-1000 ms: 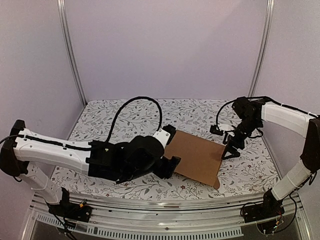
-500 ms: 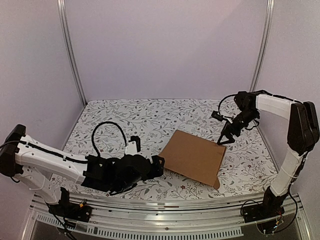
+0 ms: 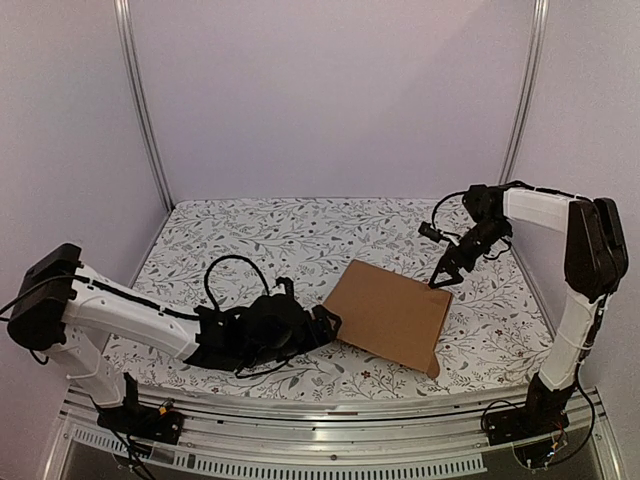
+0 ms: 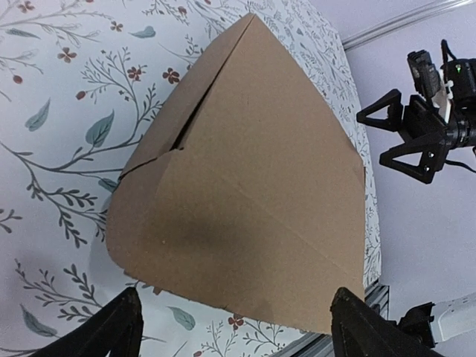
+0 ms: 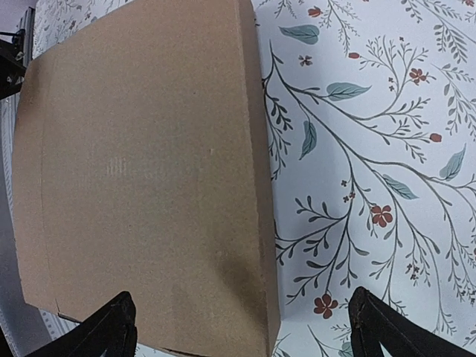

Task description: Fold the paper box

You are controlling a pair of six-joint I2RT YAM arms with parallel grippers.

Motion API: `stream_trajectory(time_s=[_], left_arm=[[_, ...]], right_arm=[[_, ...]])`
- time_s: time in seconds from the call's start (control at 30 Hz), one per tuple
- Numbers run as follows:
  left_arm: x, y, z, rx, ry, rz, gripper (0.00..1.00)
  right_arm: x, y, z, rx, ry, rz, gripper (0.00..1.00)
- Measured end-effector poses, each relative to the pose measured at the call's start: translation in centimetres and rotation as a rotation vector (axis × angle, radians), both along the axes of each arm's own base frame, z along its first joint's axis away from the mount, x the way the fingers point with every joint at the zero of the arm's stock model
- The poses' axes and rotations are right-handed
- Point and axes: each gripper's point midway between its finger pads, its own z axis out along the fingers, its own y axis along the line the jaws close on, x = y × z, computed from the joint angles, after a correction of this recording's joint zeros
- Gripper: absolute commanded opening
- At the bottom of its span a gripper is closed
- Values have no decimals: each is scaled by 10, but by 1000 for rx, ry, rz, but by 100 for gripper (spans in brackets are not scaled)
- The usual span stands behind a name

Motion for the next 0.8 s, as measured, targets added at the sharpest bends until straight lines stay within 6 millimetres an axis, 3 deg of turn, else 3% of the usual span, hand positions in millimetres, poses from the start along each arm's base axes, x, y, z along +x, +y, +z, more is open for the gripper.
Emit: stream_trajectory(time_s=[0.2, 0.37, 0.63, 0.73, 0.8], left_arm=[[27, -12, -14, -73, 26, -11, 82], [61, -4, -28, -41, 25, -8, 82], [169, 5, 16, -57, -86, 15, 83], [183, 11, 15, -49, -87, -2, 86], [176, 16, 6, -27, -76, -20, 88]], right_arm=[[-3, 1, -4, 17, 38, -9, 98], [-5, -3, -1, 34, 56, -24, 98], [-17, -6, 11, 55, 56, -34, 99], [-18, -6, 14, 63, 53, -35, 99], [-19, -5, 13, 65, 58, -35, 99]])
